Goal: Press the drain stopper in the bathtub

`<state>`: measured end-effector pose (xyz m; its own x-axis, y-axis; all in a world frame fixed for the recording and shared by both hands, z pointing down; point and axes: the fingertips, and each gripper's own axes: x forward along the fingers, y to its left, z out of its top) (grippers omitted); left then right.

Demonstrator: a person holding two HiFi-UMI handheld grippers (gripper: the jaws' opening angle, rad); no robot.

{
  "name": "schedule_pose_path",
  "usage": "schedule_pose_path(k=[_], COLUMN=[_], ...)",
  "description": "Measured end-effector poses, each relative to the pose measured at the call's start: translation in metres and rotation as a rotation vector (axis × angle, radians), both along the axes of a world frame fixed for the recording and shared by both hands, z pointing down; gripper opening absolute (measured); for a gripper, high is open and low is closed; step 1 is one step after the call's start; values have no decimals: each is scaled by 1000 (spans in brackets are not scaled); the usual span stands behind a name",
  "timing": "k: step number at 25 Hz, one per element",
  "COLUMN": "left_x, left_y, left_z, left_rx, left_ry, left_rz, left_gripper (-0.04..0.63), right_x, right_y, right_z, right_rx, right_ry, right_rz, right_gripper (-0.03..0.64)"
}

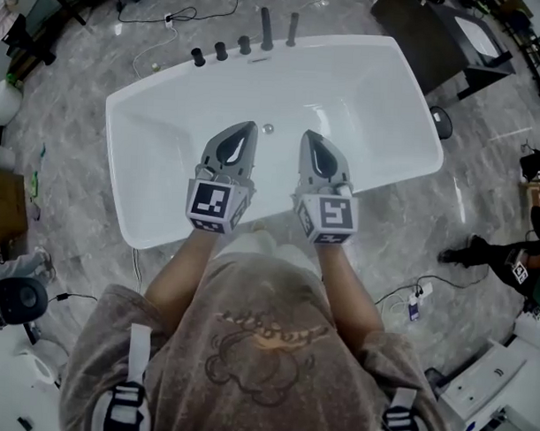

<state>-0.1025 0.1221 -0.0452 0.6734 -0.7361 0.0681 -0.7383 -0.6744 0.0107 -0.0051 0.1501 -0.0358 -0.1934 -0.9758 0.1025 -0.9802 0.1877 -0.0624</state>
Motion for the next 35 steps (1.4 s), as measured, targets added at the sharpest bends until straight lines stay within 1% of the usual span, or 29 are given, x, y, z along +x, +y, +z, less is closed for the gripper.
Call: schedule_pose_path(k=[6, 9, 13, 17, 25, 27, 31, 35], left_x=[20, 28, 37, 41, 49, 50, 56, 56], left_y=[-34, -50, -71, -96, -142, -151, -169, -185], left_z=[5, 7, 7, 20, 64, 79, 115, 153], left_rx=[-10, -18, -12, -25, -35, -34, -37, -57], left_ry=[4, 17, 17, 26, 3, -1, -5, -6], left_rz=[-1, -22, -52, -81, -126, -131, -139, -159], left_gripper=[3, 3, 3, 3, 3, 3, 3, 3], right_x=[14, 16, 21, 28, 33, 32, 32, 35], right_y=[-40, -57, -79, -103, -157, -166, -190, -208], right_z=[5, 10, 13, 28, 65, 80, 109, 150], right_rx=[-10, -22, -17, -22, -30, -43, -6, -22], right_ry=[4, -10, -11, -9, -25, -24, -25, -19], right_rz=[-21, -51, -82, -116, -177, -193, -221, -229], right_gripper=[3, 3, 3, 3, 3, 3, 3, 3])
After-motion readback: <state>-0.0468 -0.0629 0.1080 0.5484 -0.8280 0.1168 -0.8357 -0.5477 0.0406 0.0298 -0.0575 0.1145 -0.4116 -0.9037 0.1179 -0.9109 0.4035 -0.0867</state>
